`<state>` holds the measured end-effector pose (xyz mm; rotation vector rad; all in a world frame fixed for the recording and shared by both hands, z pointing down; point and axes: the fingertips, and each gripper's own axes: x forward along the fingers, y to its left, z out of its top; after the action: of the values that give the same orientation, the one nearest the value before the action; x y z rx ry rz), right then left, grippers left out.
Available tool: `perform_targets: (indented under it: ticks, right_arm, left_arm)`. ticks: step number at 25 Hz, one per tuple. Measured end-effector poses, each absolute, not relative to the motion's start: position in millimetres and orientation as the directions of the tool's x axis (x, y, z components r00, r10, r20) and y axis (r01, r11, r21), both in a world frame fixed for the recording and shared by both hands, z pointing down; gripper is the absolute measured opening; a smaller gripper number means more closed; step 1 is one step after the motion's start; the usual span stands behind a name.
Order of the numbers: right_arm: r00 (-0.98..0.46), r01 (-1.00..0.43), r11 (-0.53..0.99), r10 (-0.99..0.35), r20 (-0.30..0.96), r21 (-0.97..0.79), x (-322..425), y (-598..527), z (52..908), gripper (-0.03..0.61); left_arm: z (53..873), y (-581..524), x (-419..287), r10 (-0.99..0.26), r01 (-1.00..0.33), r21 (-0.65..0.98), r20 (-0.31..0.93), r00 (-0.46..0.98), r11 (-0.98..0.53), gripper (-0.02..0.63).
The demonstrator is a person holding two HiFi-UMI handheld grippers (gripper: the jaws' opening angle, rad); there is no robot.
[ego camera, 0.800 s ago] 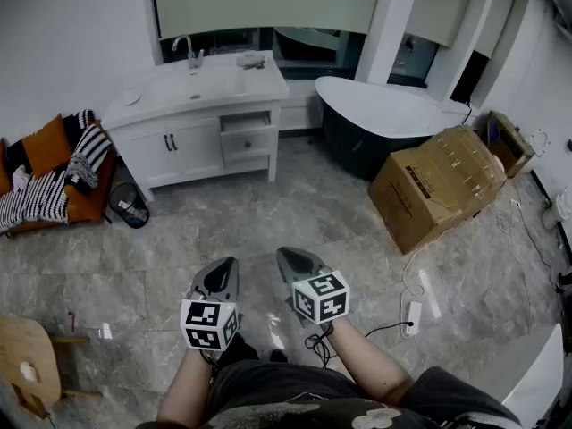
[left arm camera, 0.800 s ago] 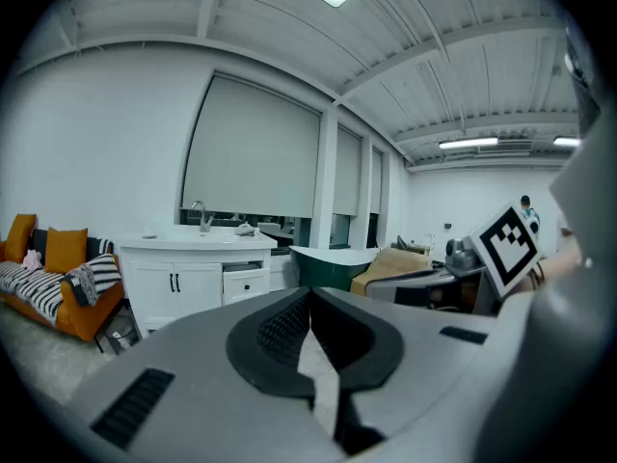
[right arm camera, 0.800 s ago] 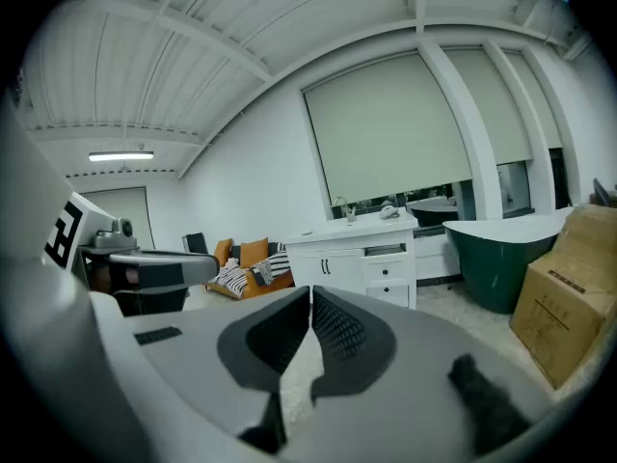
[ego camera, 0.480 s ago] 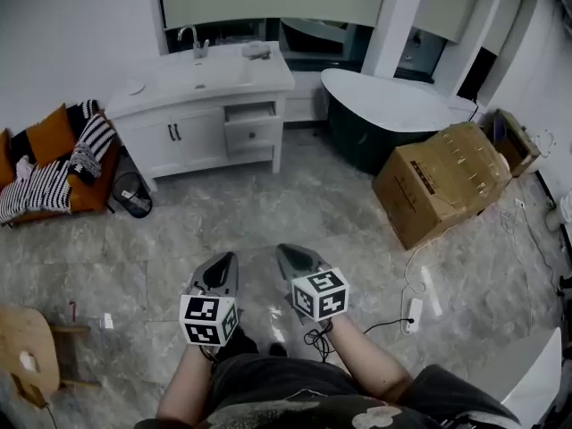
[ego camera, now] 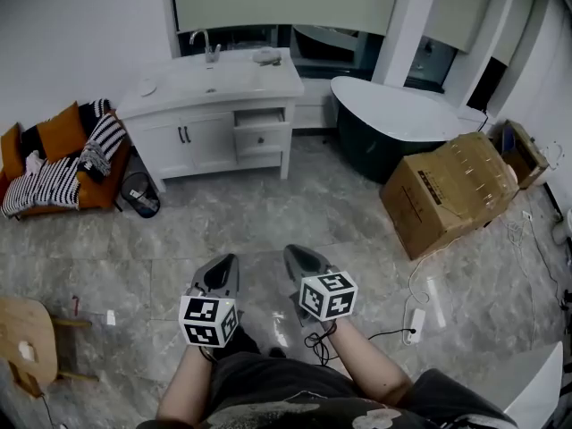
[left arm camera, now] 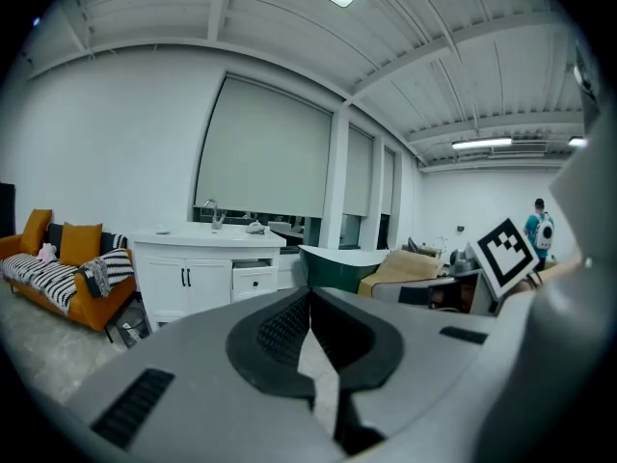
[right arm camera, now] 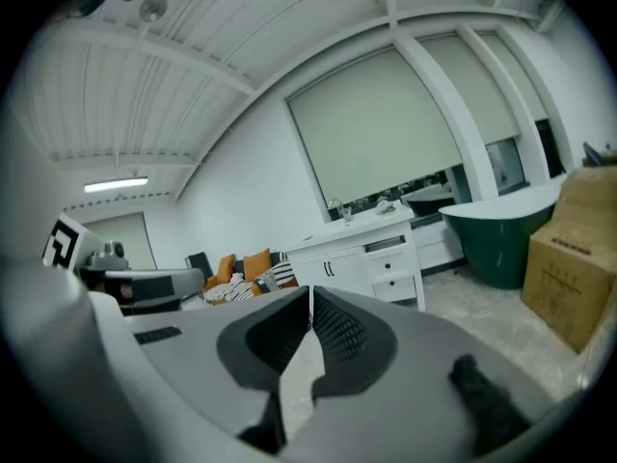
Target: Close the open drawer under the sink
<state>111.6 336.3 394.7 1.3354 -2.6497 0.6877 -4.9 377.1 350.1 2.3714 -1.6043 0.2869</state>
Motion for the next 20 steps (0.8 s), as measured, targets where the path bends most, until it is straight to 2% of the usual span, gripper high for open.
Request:
perform_targets:
  ticks: [3, 20]
  right_arm:
    - [-0.603, -0.779, 0.467, -0.74, 0.297, -0.419, 117.9, 330.9, 403.5, 0.031]
    - [-0.565, -0.821, 0.456, -0.737, 0.372, -0.343, 118.3, 274.6, 429.1, 0.031]
  left_arm:
    - [353.7, 376.8, -6.9, -0.879, -0.935, 0.107, 0.319, 0.353, -0.337, 0.015]
    - [378.3, 306.3, -20.3, -0.862, -0.924, 0.187, 0.336, 0.38, -0.334, 0.015]
